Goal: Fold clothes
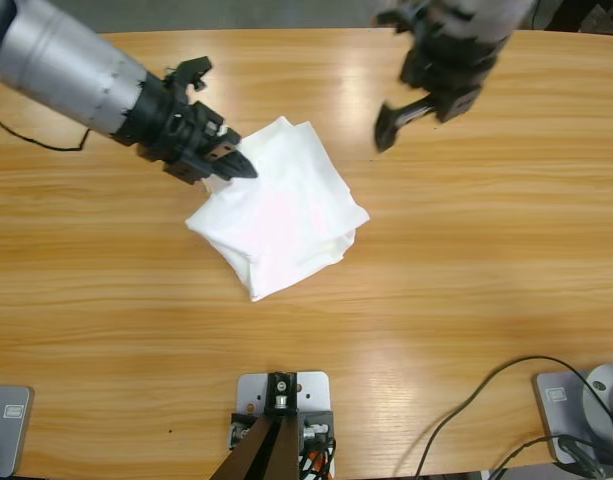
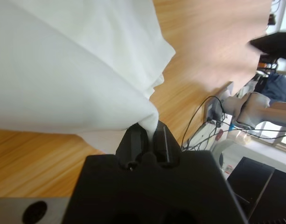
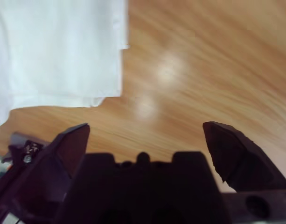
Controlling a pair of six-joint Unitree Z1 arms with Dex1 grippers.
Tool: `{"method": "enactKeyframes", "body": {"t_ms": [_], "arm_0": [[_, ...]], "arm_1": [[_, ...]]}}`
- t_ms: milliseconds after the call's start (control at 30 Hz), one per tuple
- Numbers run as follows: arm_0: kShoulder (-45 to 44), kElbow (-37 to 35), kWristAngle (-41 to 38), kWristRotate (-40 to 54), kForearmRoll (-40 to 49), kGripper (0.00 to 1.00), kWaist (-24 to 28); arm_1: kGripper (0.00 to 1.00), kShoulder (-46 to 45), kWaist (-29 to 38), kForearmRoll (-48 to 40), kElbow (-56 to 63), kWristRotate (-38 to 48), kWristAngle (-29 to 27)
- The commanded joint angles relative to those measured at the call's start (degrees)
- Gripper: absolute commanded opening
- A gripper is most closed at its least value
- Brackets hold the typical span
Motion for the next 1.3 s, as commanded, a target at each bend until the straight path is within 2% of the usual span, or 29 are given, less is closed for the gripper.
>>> {"method": "enactKeyframes", "body": {"t_ms": [33,300,567,800,833,867,933,1033,1167,1300], "arm_0": [[10.4,-9.6,-1.1,0.7,5.0,0.000,-4.0],[19.4,-22.8,-1.5,3.3,13.7,0.000,-4.9],[31.5,-44.0,-3.0,7.6,26.6,0.000,-4.9],[36.8,-53.8,-2.7,10.5,33.6,0.000,-3.6],[37.1,-55.0,-2.2,11.0,34.5,0.174,-3.6],[37.3,-56.1,-1.3,11.3,35.5,0.565,-3.6],[37.6,-58.0,0.1,12.1,36.9,0.742,-3.6],[38.0,-61.4,3.2,13.3,39.3,0.909,-3.6],[40.7,-67.9,4.2,15.2,44.7,0.989,-3.6],[41.5,-69.9,4.1,15.7,46.4,0.996,-3.5]], "arm_1": [[1.000,-3.0,-2.8,1.2,0.2,0.0,-2.5],[1.000,-3.5,-3.4,1.3,0.3,-1.1,-2.3],[1.000,-4.9,-3.6,1.3,1.7,-1.3,-2.4],[1.000,-5.9,-3.7,1.2,3.1,-1.3,-2.2],[1.000,-5.9,-3.7,1.1,3.2,-1.3,-2.2],[1.000,-5.9,-3.7,1.1,3.3,-1.3,-2.2],[1.000,-6.1,-3.7,1.1,3.4,-1.3,-2.2],[1.000,-6.4,-3.7,1.1,3.4,-1.3,-2.1],[1.000,-6.9,-3.7,1.1,3.4,-1.3,-1.9],[1.000,-7.6,-3.7,1.1,3.5,-1.3,-1.9]]}}
